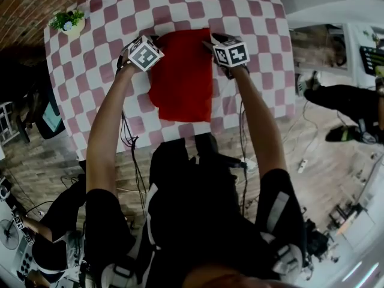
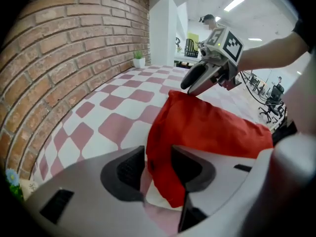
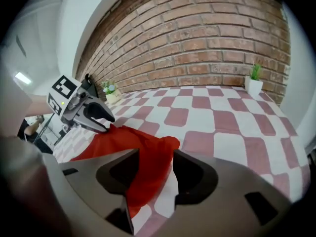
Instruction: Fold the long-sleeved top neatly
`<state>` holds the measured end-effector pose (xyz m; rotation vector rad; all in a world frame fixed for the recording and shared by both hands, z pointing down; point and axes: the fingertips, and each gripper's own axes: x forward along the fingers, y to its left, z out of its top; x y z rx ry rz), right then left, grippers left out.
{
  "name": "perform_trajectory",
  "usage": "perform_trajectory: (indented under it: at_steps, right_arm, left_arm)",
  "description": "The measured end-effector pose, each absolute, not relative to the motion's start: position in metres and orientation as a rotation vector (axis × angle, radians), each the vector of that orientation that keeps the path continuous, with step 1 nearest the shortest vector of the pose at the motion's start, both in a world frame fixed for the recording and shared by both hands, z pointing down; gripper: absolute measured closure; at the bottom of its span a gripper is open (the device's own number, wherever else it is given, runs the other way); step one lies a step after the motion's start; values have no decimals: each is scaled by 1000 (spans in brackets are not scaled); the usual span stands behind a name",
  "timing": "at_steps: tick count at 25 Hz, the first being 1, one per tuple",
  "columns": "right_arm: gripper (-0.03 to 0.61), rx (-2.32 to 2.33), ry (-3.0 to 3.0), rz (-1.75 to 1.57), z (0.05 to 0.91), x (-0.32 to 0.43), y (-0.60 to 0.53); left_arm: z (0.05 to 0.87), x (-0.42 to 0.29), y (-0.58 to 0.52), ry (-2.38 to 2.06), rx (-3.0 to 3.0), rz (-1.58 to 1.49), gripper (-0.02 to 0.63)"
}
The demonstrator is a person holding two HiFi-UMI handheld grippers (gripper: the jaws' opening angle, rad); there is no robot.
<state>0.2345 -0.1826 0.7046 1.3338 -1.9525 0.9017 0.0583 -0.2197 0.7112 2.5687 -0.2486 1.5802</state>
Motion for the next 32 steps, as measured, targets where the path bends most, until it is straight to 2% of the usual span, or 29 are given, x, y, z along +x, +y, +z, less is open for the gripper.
perform_trajectory:
  at_steps: [10,18,27,32]
  right_arm:
    - [371,897,-1924,493,686,226,-186]
    - [348,667,-1819,425,701,221,-197]
    - [347,515,-1820,560,727,213,-204]
    - [348,495,-1809,513,740,227,-218]
  left_arm:
    - [697,56,-235,-98,2648,1704,430]
    - [709,65,-231,167,2584,1768,419]
    - [723,76,-237,256,2555,1780,419]
    - [726,74,-231,314,2470,1742,419]
